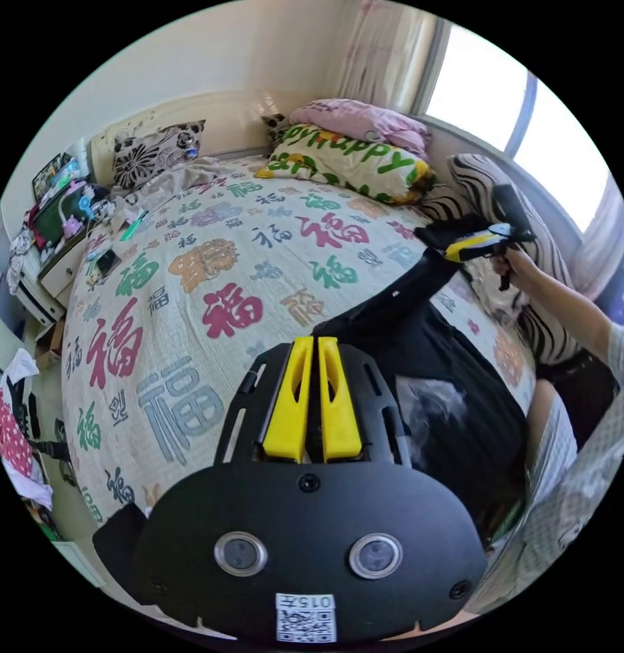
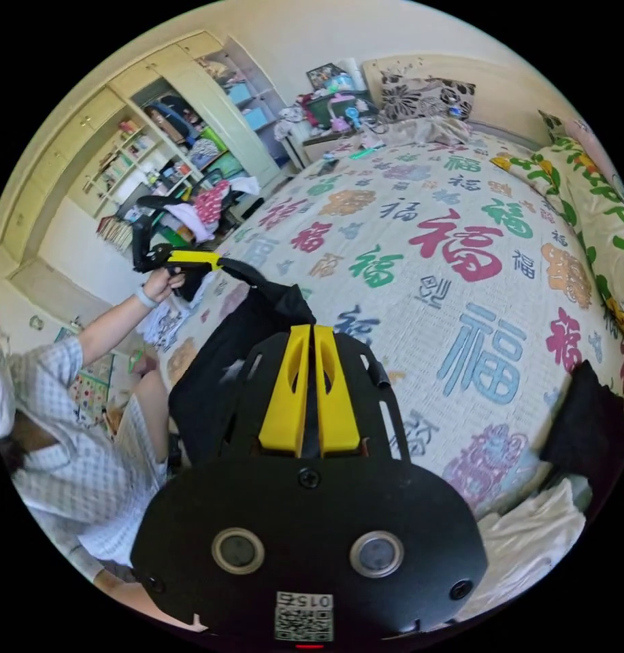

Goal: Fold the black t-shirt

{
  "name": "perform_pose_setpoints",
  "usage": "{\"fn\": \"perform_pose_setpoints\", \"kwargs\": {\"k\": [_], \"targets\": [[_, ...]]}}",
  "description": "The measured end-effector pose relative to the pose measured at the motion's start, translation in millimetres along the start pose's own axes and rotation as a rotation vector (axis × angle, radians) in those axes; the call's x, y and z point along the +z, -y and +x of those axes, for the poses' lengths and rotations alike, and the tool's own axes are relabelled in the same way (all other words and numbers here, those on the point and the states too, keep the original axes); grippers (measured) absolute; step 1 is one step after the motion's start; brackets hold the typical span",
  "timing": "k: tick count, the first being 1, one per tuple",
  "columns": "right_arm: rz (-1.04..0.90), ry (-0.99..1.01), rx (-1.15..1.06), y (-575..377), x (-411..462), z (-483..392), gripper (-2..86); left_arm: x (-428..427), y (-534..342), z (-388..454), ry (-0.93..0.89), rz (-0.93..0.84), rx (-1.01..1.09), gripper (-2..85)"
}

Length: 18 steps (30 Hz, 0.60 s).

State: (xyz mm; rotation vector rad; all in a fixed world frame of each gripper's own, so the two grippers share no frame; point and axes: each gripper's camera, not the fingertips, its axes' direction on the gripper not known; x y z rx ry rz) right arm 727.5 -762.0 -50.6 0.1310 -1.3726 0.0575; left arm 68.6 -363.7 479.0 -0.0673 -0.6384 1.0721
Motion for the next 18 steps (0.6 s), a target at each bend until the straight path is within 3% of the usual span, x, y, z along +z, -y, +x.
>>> {"fn": "perform_pose_setpoints", "kwargs": {"k": [8, 14, 18], "targets": [[-0.09, 0.036, -0.187, -176.6, -37.4, -141.3, -0.4, -73.1, -147.8, 128.1, -0.134, -0.013, 0.134, 0.5], [-0.246, 0.139, -0.116, -297.4, -7.6, -189.5, -0.3, -64.2, -241.0, 196.5, -0.216, -0.21, 0.153, 0.5], [-0.299, 0.134, -0.084, -342.6, 13.1, -203.6, -0.2, -55.9, -271.8, 219.0, -0.173, -0.294, 0.159, 0.6]]}}
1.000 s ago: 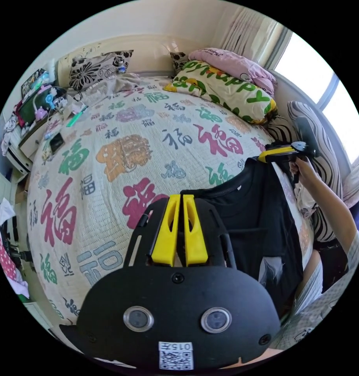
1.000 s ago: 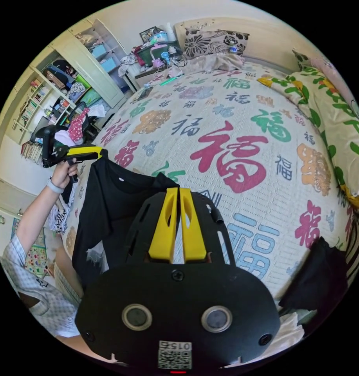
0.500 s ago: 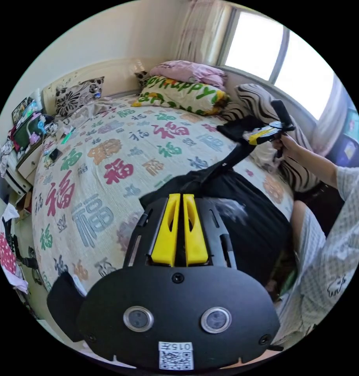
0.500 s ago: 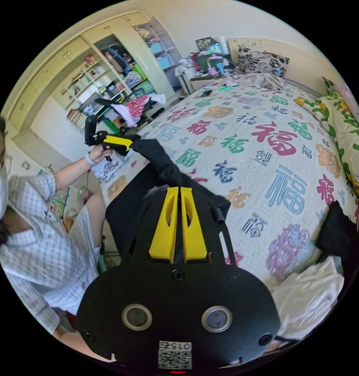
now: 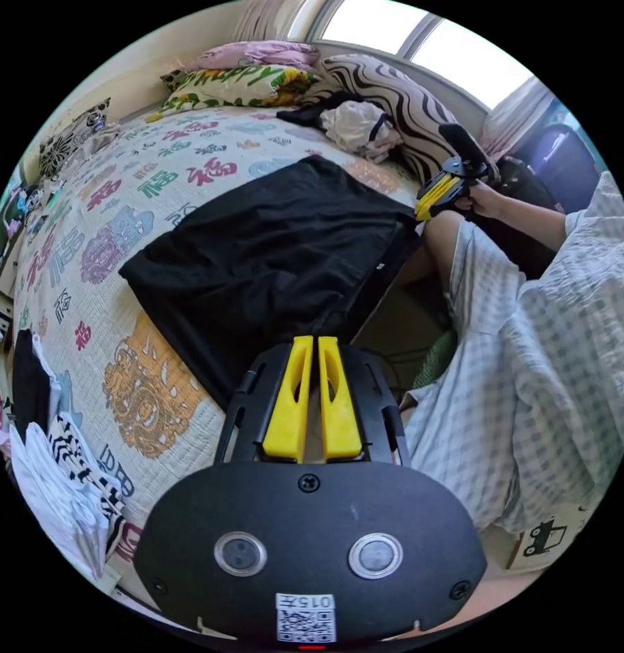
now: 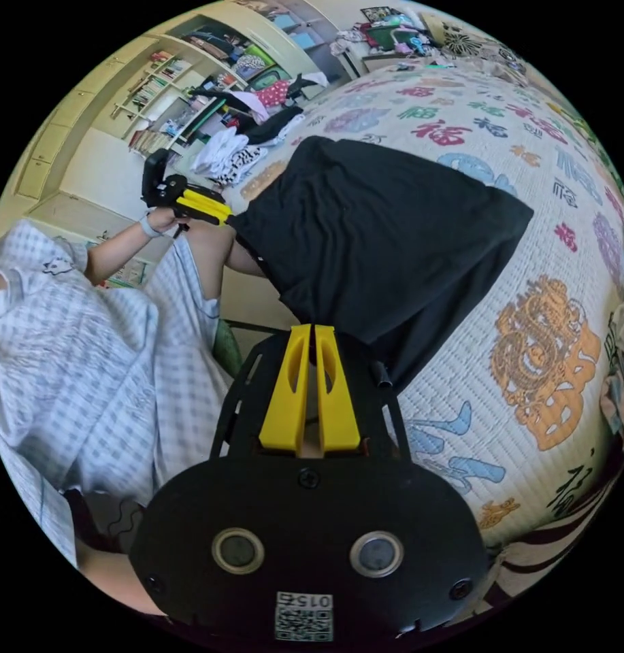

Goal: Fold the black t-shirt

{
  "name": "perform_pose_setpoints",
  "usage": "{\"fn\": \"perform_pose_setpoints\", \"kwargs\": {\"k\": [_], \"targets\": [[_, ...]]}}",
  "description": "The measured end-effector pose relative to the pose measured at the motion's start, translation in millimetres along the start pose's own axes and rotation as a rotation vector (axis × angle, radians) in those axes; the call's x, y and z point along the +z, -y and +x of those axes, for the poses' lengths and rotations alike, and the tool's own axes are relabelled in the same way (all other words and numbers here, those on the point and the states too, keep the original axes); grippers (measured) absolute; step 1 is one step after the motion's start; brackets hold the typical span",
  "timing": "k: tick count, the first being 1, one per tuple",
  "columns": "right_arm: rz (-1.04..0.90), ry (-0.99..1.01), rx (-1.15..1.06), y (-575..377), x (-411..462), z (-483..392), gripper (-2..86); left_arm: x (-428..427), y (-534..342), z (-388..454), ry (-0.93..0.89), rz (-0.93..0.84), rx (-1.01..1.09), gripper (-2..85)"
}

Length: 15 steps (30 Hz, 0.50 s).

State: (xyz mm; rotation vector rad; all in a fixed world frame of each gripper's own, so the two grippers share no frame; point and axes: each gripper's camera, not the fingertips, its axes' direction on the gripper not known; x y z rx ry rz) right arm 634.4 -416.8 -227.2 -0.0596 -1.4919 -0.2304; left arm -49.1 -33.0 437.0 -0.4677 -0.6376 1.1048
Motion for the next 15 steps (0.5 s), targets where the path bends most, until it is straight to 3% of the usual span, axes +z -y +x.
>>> {"fn": "perform_pose_setpoints", "kwargs": {"k": [5, 9, 15], "targets": [[-0.14, -0.101, -0.031, -12.5, 26.6, -12.0, 0.1, 18.7, -4.9, 4.5, 0.018, -0.134, -0.002, 0.9], [-0.31, -0.254, -0.031, -27.1, 39.9, -16.2, 0.1, 27.8, -14.4, 1.1, 0.061, -0.373, 0.04, 1.4], [-0.089, -0.166, -0.034, -21.6, 14.9, -14.8, -0.1, -20.5, -14.1, -20.2, 0.029, -0.058, -0.087, 1.5]]}}
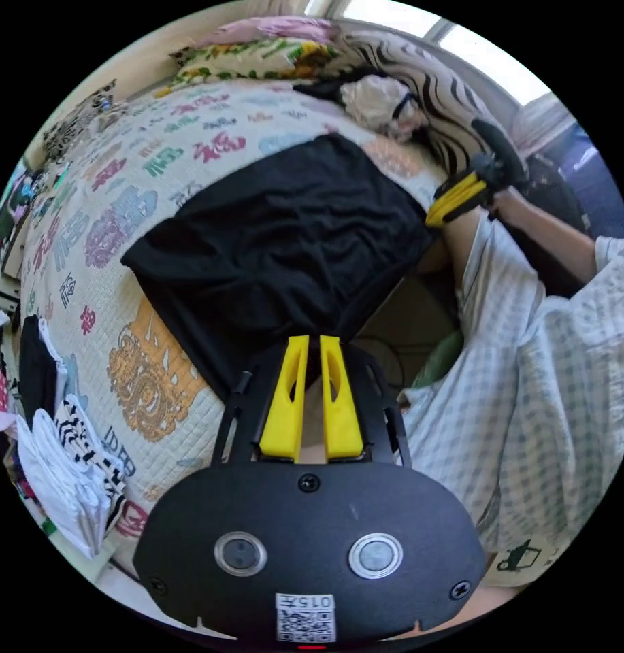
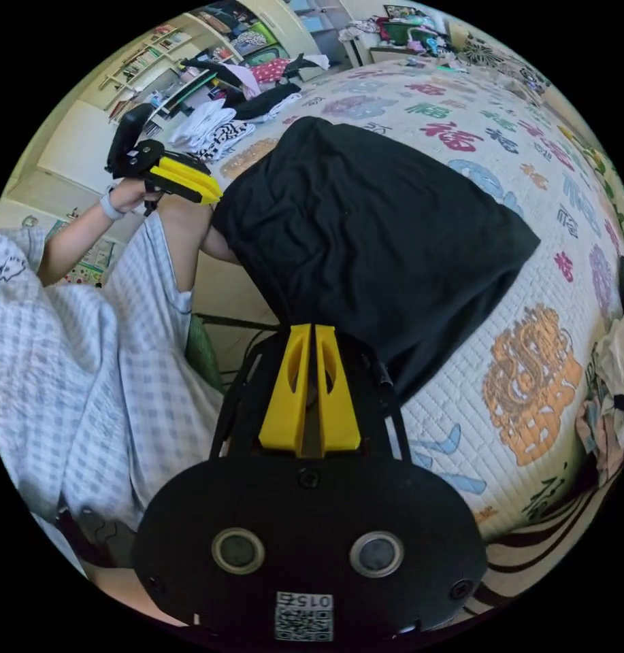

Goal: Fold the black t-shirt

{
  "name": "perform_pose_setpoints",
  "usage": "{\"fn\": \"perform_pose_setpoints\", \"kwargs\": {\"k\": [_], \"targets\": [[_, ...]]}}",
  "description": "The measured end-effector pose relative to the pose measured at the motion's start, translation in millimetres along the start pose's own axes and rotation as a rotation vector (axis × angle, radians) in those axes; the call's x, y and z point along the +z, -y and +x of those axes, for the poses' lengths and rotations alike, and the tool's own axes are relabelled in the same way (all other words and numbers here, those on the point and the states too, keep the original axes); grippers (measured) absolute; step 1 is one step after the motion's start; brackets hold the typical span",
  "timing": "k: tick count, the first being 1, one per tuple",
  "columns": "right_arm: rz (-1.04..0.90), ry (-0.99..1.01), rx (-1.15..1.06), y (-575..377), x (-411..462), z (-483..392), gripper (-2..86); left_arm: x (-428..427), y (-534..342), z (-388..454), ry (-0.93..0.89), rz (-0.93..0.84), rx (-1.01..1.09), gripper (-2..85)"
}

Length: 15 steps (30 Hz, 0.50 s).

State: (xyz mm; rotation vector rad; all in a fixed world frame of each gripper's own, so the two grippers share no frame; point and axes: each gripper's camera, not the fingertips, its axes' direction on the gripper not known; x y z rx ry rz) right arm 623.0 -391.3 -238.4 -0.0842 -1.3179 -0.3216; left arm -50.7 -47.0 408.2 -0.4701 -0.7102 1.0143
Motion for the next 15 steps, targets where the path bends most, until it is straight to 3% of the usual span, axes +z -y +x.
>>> {"fn": "perform_pose_setpoints", "kwargs": {"k": [3, 6, 11, 13, 15], "targets": [[-0.053, 0.047, -0.003, 16.4, 17.8, 9.6, -0.4, 14.3, 6.9, -16.0, -0.046, -0.018, -0.044, 1.6], [-0.208, 0.063, -0.029, 19.2, 42.1, 18.8, -0.6, 39.3, 0.4, -32.6, -0.079, -0.191, -0.081, 1.1], [-0.276, 0.174, 0.011, 6.0, 31.5, 45.6, -0.5, 33.1, -23.0, -58.2, -0.13, -0.323, -0.103, 0.3], [-0.244, 0.183, 0.022, 1.0, 15.2, 59.2, -0.2, 4.4, -31.0, -85.4, -0.19, -0.247, -0.153, 1.5], [-0.082, 0.176, 0.143, -2.7, -23.2, 97.3, 0.9, -27.3, -36.6, -121.0, -0.197, -0.093, -0.259, 3.3]]}}
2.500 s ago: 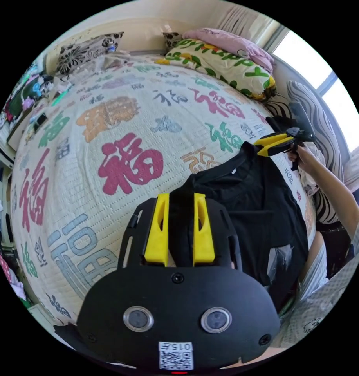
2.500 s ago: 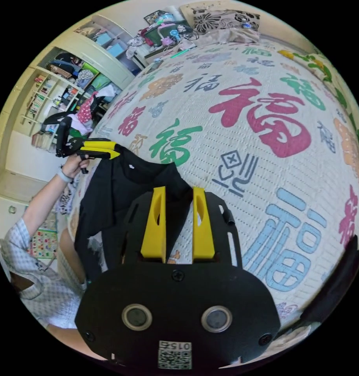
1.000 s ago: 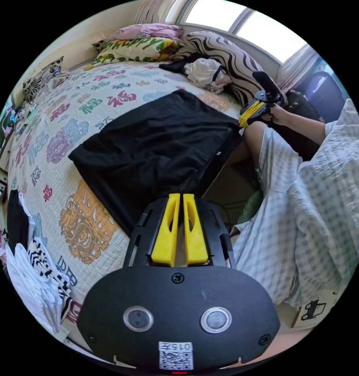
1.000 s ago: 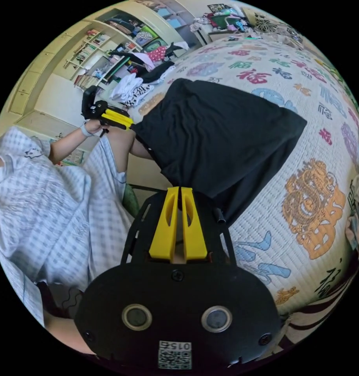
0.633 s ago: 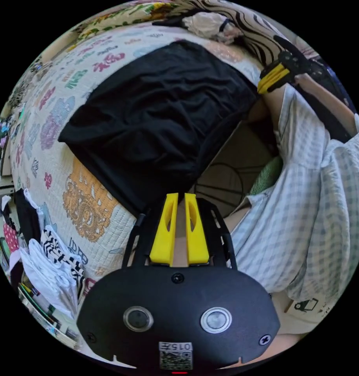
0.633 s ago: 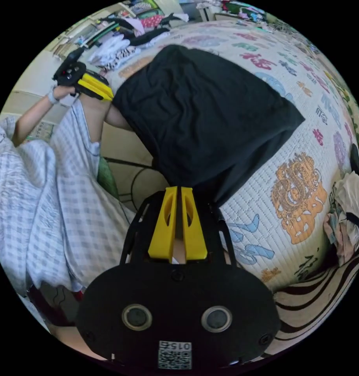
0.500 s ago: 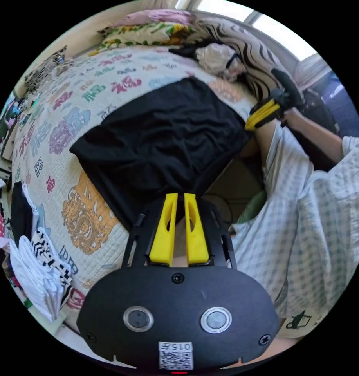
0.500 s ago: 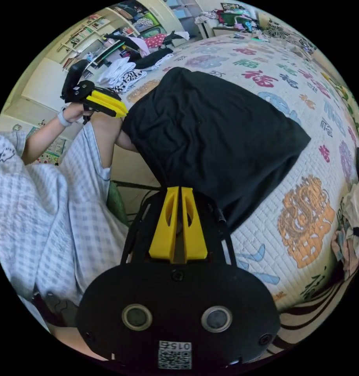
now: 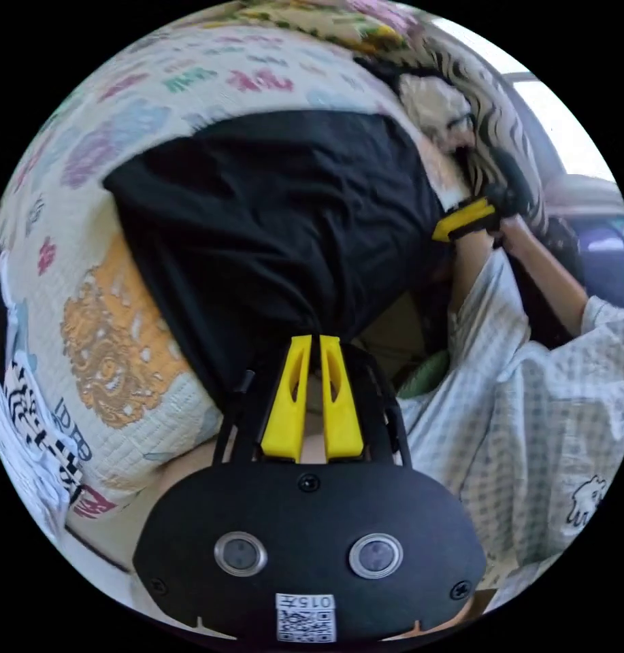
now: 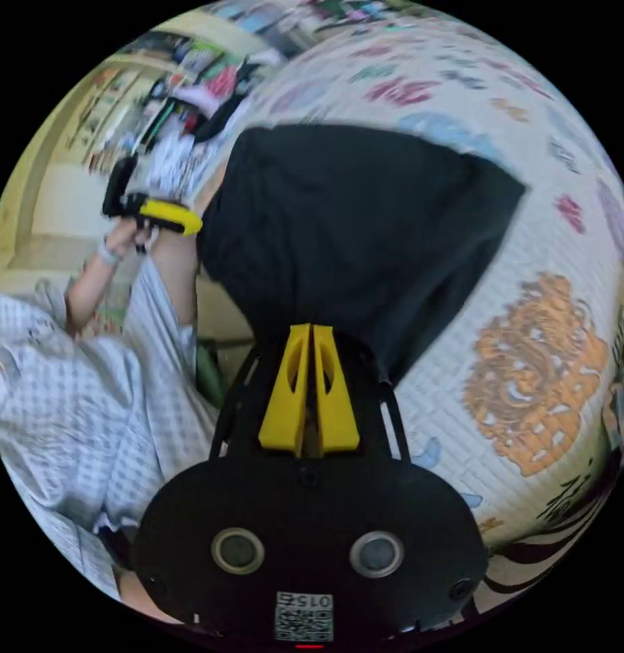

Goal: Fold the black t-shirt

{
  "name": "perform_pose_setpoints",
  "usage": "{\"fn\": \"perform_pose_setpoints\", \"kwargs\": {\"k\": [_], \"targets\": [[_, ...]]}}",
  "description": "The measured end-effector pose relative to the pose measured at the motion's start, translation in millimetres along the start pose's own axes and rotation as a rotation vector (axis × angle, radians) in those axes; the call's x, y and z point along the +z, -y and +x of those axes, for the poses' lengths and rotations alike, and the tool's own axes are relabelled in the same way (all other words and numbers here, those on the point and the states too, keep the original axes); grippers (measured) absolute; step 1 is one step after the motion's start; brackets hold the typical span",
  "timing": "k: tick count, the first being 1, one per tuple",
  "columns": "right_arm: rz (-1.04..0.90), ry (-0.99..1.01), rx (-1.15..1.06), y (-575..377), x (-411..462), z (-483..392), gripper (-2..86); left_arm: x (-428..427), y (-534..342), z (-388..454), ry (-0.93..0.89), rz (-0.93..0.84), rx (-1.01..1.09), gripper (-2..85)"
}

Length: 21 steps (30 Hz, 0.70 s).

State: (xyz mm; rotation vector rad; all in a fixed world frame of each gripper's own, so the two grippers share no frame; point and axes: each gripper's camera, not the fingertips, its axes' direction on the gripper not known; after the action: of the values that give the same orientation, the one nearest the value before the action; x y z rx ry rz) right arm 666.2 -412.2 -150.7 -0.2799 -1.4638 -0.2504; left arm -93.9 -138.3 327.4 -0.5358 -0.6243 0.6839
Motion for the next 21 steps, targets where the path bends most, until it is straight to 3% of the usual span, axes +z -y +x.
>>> {"fn": "perform_pose_setpoints", "kwargs": {"k": [4, 6, 10, 13, 21], "targets": [[0.314, 0.045, 0.246, 2.1, -71.0, 72.9, 7.6, -71.0, 0.3, -100.9, -0.106, 0.391, -0.325, 8.7], [0.418, 0.073, 0.373, 8.8, -98.0, 116.8, 9.3, -79.2, 3.1, -142.1, -0.153, 0.456, -0.443, 9.8], [0.432, 0.143, 0.483, 24.5, -114.2, 164.6, 8.8, -74.4, 15.8, -205.4, -0.296, 0.431, -0.568, 8.0], [0.36, 0.221, 0.489, 36.7, -117.6, 189.4, 2.2, -77.2, 18.1, -226.0, -0.368, 0.421, -0.532, 1.7], [0.433, 0.273, 0.52, 9.2, -152.2, 234.4, -0.5, -114.1, -32.2, -271.3, -0.339, 0.556, -0.588, 1.0]]}}
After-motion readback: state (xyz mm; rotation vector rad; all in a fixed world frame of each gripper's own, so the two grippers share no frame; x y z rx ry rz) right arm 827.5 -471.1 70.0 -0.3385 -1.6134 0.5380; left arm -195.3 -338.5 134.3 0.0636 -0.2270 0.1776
